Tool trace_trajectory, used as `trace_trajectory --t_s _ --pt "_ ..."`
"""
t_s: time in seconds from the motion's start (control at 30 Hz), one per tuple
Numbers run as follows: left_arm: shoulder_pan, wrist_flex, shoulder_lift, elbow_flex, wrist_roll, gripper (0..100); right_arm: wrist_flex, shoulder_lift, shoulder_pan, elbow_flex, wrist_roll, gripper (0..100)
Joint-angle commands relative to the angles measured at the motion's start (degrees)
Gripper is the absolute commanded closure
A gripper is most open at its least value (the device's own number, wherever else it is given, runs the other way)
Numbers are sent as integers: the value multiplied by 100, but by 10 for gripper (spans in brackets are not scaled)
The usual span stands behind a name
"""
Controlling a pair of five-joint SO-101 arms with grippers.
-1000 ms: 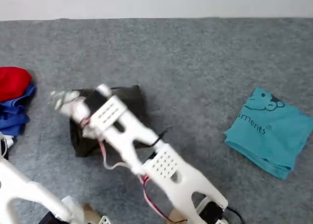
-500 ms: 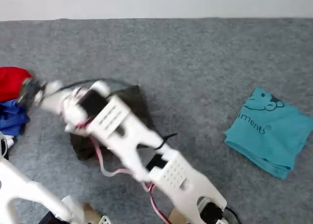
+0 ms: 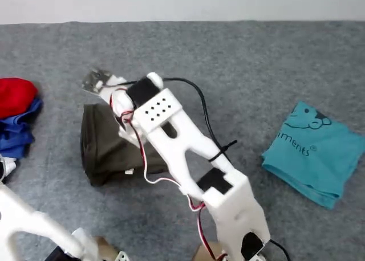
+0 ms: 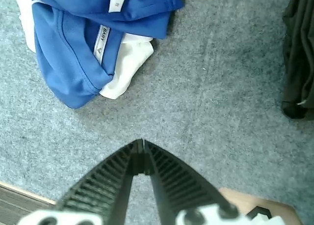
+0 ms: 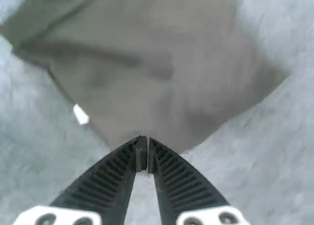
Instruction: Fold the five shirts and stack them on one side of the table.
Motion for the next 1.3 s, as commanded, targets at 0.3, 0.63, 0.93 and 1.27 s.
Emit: trace_trajectory --t_s 0.3,0.63,0.93,1.27 --pt "44 -62 -141 -207 79 993 -910 189 585 2101 -149 989" --pt "44 -141 -141 -198 79 993 -418 -22 681 1881 -132 989" --pt "35 -141 -141 -198 70 993 -479 -664 -409 448 -141 989" --pt "-642 -413 -141 -224 70 993 -1473 444 -1473 360 -132 989"
